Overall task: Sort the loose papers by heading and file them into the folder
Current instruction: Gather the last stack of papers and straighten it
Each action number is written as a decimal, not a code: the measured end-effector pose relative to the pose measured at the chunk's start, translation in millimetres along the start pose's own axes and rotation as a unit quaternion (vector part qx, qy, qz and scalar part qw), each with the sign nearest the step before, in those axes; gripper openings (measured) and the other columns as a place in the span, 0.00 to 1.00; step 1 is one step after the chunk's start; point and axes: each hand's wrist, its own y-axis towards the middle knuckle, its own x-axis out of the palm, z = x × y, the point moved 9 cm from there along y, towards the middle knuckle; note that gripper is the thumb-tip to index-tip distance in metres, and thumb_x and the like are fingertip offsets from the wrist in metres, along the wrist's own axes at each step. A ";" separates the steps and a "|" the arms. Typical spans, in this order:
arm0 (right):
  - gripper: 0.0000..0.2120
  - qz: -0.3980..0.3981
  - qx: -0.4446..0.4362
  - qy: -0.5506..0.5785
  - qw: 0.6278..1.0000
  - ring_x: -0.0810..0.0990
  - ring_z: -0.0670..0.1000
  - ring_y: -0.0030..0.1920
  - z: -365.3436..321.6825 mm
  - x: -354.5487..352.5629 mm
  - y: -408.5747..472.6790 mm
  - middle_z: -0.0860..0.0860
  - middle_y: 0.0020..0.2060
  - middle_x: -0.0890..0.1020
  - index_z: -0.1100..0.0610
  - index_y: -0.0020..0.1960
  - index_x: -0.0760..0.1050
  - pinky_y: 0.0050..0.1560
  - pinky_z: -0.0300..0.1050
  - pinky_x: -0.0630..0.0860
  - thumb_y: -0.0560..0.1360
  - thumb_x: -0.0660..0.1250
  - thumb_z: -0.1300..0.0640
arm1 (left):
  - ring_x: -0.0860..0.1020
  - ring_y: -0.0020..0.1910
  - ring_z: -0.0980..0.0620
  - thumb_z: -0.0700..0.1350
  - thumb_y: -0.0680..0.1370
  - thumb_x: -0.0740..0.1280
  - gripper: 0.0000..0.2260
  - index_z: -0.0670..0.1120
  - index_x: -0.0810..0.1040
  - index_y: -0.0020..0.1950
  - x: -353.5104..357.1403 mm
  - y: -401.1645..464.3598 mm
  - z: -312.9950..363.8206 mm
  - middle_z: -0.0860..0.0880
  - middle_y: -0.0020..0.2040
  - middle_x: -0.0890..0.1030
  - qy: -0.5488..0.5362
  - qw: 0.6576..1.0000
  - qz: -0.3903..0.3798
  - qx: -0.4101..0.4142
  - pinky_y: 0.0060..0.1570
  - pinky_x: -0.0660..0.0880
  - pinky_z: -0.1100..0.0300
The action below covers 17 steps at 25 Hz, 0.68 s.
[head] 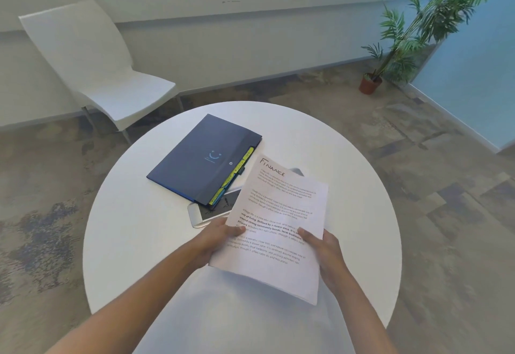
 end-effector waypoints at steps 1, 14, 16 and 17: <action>0.13 -0.005 0.002 0.006 1.000 0.85 0.59 0.55 -0.5 -0.8 3.1 0.56 0.55 0.86 0.60 0.60 0.80 0.61 0.60 0.78 0.76 0.71 0.61 | 0.85 0.49 0.42 0.40 0.79 0.68 0.10 0.48 0.78 0.60 2.6 5.6 3.1 0.46 0.51 0.86 -0.005 1.000 -0.011 -0.004 0.53 0.81 0.44; 0.08 0.096 -0.012 -0.062 0.993 0.87 0.56 0.49 -6.9 -28.5 51.8 0.51 0.47 0.88 0.58 0.54 0.83 0.54 0.57 0.82 0.75 0.73 0.61 | 0.78 0.55 0.47 0.51 0.78 0.68 0.19 0.45 0.73 0.66 -61.7 94.5 122.2 0.46 0.59 0.80 0.339 0.885 0.252 0.197 0.55 0.75 0.53; 0.07 0.101 -0.011 -0.068 0.992 0.87 0.55 0.48 -9.0 -30.0 57.8 0.51 0.47 0.88 0.57 0.53 0.83 0.52 0.56 0.82 0.75 0.73 0.61 | 0.72 0.66 0.44 0.55 0.77 0.67 0.26 0.45 0.67 0.71 -69.2 116.2 142.3 0.44 0.67 0.74 0.499 0.791 0.286 0.210 0.63 0.71 0.47; 0.07 0.102 -0.011 -0.073 0.992 0.87 0.55 0.48 -10.0 -30.3 60.2 0.51 0.47 0.88 0.57 0.53 0.83 0.51 0.55 0.82 0.75 0.73 0.61 | 0.67 0.70 0.43 0.58 0.77 0.66 0.29 0.44 0.66 0.73 -71.9 129.6 147.2 0.43 0.70 0.71 0.557 0.754 0.288 0.198 0.67 0.68 0.45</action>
